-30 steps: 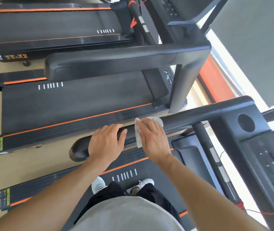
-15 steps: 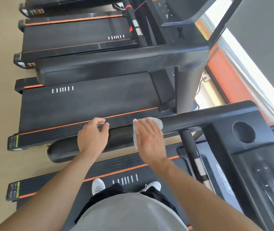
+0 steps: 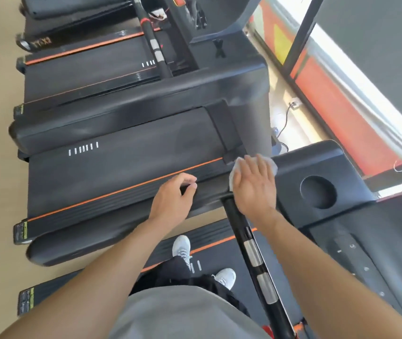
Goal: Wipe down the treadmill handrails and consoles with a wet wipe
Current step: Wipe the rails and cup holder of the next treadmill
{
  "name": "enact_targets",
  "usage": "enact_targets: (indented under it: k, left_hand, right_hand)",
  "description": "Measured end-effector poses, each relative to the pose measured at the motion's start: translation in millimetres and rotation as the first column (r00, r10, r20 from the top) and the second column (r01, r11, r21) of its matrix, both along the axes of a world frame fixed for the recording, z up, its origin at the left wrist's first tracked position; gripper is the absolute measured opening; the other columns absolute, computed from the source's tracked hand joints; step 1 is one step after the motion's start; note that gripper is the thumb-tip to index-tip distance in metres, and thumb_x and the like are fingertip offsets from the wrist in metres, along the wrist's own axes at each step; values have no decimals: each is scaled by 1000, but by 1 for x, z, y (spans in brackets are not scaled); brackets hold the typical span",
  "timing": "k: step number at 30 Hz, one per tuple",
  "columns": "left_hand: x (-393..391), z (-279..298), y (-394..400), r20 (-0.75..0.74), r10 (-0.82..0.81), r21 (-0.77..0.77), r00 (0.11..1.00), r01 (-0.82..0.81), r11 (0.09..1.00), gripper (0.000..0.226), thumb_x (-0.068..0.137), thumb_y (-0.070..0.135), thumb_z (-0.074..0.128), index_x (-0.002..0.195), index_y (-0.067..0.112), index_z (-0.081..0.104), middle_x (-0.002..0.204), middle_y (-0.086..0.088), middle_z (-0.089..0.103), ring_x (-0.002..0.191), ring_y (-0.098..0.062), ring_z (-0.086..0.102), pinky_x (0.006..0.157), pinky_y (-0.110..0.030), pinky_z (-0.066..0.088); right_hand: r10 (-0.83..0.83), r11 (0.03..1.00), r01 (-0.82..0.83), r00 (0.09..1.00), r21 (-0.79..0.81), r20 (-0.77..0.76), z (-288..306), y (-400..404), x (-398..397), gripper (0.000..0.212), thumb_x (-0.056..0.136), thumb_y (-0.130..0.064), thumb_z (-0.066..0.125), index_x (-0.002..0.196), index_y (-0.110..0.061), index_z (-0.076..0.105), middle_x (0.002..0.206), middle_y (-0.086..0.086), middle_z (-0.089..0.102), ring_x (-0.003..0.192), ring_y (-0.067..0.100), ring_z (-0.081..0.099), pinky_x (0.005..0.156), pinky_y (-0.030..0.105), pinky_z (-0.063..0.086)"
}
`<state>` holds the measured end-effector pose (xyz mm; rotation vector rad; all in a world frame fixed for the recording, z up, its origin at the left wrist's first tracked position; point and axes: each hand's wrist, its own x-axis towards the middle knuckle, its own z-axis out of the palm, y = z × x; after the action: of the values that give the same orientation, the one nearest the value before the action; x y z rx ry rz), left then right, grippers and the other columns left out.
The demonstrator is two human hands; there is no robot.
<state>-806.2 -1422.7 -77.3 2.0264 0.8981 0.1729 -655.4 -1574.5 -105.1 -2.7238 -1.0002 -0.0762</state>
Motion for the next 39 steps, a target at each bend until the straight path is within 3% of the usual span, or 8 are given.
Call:
enact_targets:
  k: [5, 14, 20, 26, 29, 32, 36, 39]
  left_hand:
    - [51, -6, -4, 18, -216, 31, 976, 216, 976, 18, 103, 29, 49, 112, 30, 65, 111, 20, 67, 105, -4, 61, 93, -28, 47]
    - [102, -14, -19, -27, -424, 74, 905, 424, 902, 23, 104, 35, 47, 122, 30, 61, 121, 16, 61, 113, -11, 55, 93, -32, 44]
    - [98, -15, -17, 95, -335, 28, 938, 333, 942, 30, 106, 38, 41, 126, 27, 59, 126, 15, 62, 120, -8, 54, 95, -24, 39]
    - [98, -13, -21, 18, -411, 133, 912, 405, 905, 35, 103, 45, 38, 126, 27, 58, 122, 14, 64, 116, -11, 56, 91, -24, 38]
    - [96, -8, -22, 26, -446, 161, 895, 437, 885, 43, 101, 49, 37, 134, 28, 53, 128, 15, 62, 120, -8, 55, 93, -22, 36]
    - [94, -6, -16, 114, -416, 52, 902, 412, 910, 47, 101, 56, 30, 137, 33, 48, 130, 21, 60, 124, 0, 51, 97, -22, 37]
    - [88, -16, -12, 240, -397, 53, 886, 396, 917, 47, 99, 60, 36, 114, 23, 62, 111, 16, 67, 109, -8, 60, 93, -35, 49]
    - [88, -23, -12, 241, -337, 75, 910, 329, 941, 35, 96, 51, 47, 91, 18, 60, 90, 11, 65, 90, -16, 62, 79, -43, 51]
  right_hand:
    - [272, 962, -272, 961, 6, -51, -1, -2, -36, 50, 106, -30, 35, 150, -9, 45, 154, 7, 45, 146, 33, 35, 124, 45, 22]
    - [-178, 983, 175, 982, -50, -60, 7, -39, 67, 47, 110, -37, 22, 143, -12, 44, 146, 7, 44, 148, 35, 27, 121, 49, 22]
    - [165, 985, -163, 986, 52, -33, 3, -11, -20, 50, 106, -34, 44, 151, -11, 45, 154, 5, 47, 149, 30, 31, 127, 40, 14]
    - [-147, 984, 152, 987, 89, -58, 35, -40, 65, 14, 99, -16, 60, 109, -14, 70, 110, 5, 67, 115, 33, 56, 101, 52, 47]
    - [-328, 846, 476, 820, 240, -470, 59, -23, 66, 38, 109, -37, 43, 86, -12, 60, 82, 3, 61, 84, 24, 57, 76, 39, 47]
    - [-166, 735, 604, 602, 309, -781, 75, -3, 49, 36, 104, -49, 51, 93, -17, 64, 86, 4, 71, 77, 17, 65, 71, 34, 50]
    - [-63, 693, 685, 371, 227, -926, 79, 1, 28, 39, 102, -52, 54, 96, -16, 67, 92, 7, 76, 73, 16, 68, 57, 22, 49]
    - [-114, 703, 703, 257, 105, -960, 79, -5, 24, 50, 97, -63, 54, 107, -20, 76, 101, 4, 78, 80, 17, 73, 65, 28, 57]
